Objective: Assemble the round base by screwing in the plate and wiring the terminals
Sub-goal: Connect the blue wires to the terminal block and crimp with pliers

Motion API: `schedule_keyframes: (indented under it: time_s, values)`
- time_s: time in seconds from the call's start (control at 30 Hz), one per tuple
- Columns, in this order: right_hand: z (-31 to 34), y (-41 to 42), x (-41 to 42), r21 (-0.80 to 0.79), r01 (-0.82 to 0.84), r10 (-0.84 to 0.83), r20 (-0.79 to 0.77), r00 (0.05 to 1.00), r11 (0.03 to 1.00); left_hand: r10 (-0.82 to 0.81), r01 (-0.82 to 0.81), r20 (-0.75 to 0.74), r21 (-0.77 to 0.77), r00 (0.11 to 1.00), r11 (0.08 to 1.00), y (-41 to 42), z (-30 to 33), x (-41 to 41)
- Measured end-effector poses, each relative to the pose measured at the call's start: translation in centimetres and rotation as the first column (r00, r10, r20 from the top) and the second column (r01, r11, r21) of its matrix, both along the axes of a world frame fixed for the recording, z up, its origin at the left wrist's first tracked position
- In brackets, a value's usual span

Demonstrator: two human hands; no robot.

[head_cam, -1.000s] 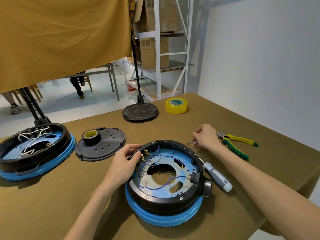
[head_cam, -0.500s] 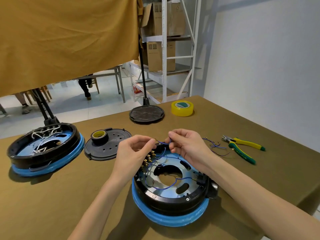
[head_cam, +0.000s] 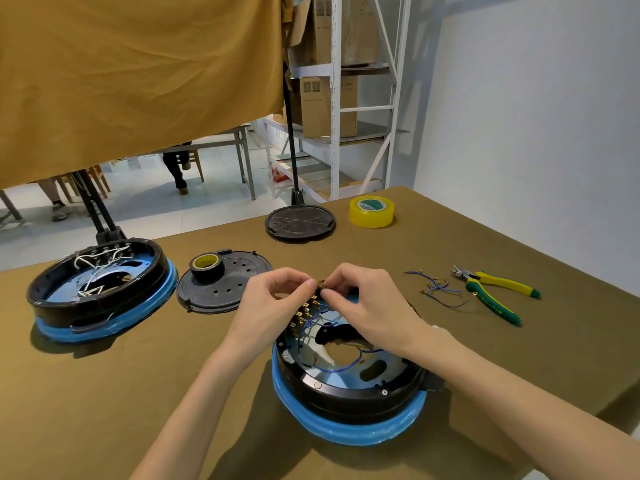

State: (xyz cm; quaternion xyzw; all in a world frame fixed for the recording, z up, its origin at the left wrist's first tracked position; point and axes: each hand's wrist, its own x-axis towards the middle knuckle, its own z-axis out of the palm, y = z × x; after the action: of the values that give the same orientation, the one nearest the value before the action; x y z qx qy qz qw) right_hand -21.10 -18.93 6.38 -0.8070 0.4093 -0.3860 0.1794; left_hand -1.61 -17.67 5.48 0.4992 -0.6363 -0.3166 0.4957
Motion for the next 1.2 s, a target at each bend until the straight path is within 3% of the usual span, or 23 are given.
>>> schedule_keyframes:
  time_s: [0.1,0.23,0.43,0.57,0.83,1.2]
  values:
    - [-0.4,-0.5,-0.1,0.06,0.028,-0.029,0.009,1.0,0.998,0.078,-0.079,0.086,0.007,0.993,0.997,-0.8,-1.4,0.7]
    - [-1.2,-1.3,0.1,0.181,-0.004,0.024,-0.108,0.994,0.983,0.083,-0.103,0.147,0.137,0.986,0.985,-1.4,-3.7,1.5]
    - [-1.7,-2.9,1.4,0.164,0.097,-0.037,-0.336,0.941,0.982,0.125,-0.142,0.12,0.138,0.985,0.98,-1.5,-4.4,1.9]
    - [-3.0,-2.7,2.0,0.013,0.141,-0.122,-0.425,0.897,0.99,0.133,-0.148,0.126,0.115,0.983,0.982,-1.4,-4.7,2.1]
    - [-3.6,-2.8,2.7,-0.142,0.164,-0.21,-0.436,0.875,0.976,0.168,-0.179,0.115,0.087,0.979,0.98,-1.5,-5.0,2.0]
    - [-3.8,-2.8,2.7,-0.143,0.145,-0.194,-0.443,0.875,0.979,0.172,-0.181,0.104,0.085,0.98,0.98,-1.7,-5.3,2.1]
